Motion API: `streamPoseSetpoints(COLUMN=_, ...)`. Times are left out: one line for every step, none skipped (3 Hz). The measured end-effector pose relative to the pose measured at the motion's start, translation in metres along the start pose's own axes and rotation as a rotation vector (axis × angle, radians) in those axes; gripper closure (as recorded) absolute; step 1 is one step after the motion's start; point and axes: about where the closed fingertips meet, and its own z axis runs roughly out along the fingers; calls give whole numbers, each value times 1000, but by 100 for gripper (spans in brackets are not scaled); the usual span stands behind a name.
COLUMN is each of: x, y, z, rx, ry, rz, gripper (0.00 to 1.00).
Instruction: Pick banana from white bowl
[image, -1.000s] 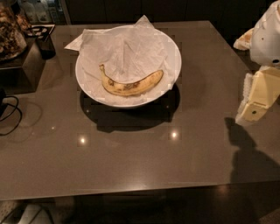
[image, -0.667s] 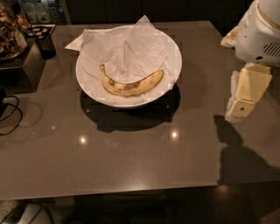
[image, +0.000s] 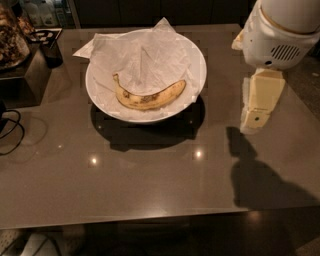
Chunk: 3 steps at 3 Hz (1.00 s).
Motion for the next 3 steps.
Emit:
streamPoseSetpoints(x=2, y=-4, z=1, rx=-13, ry=-29, rz=25, gripper=0)
streamPoseSetpoints(x=-22, y=-19, z=0, rx=-37, ry=-81, rz=-10, gripper=0)
streamPoseSetpoints(x=-52, y=-38, z=3, rx=-69, ry=-119, rz=-59, gripper=0)
